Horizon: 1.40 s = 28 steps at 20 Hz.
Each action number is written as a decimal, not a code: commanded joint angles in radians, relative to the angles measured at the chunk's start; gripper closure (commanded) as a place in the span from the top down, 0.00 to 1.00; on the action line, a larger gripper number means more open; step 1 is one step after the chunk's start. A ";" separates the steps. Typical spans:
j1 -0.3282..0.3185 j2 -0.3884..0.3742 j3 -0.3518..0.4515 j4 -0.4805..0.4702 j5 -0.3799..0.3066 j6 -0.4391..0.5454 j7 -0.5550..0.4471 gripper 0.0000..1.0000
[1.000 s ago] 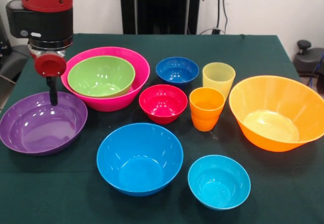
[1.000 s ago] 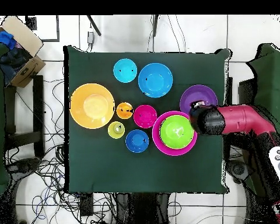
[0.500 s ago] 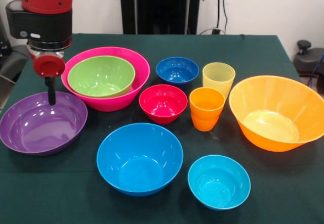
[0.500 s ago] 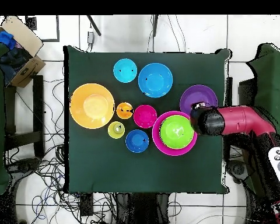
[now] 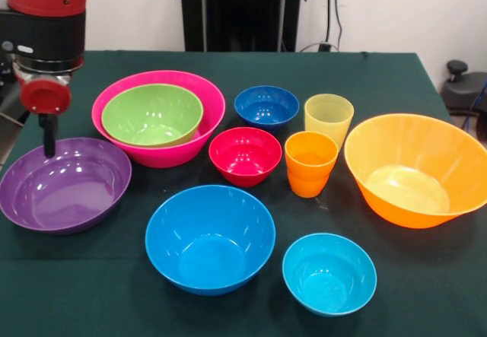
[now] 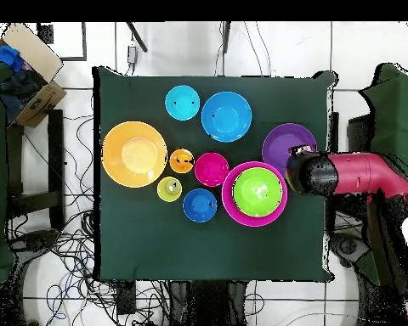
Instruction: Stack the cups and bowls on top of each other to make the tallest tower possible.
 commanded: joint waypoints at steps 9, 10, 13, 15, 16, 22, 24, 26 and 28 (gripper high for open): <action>-0.040 -0.029 -0.037 -0.030 -0.025 0.095 -0.080 1.00; -0.041 -0.027 -0.043 -0.026 -0.030 0.095 -0.074 1.00; -0.050 0.002 -0.056 -0.024 -0.048 0.072 -0.061 1.00; -0.062 0.019 -0.057 -0.025 -0.049 0.066 -0.068 1.00; -0.066 0.026 -0.059 -0.025 -0.050 0.064 -0.069 1.00; -0.112 0.088 -0.039 -0.024 0.011 0.131 -0.118 1.00; -0.136 0.124 -0.035 -0.022 0.075 0.196 -0.107 1.00; -0.153 0.144 -0.039 -0.020 0.123 0.263 -0.102 1.00; -0.170 0.160 -0.039 -0.017 0.170 0.332 -0.104 1.00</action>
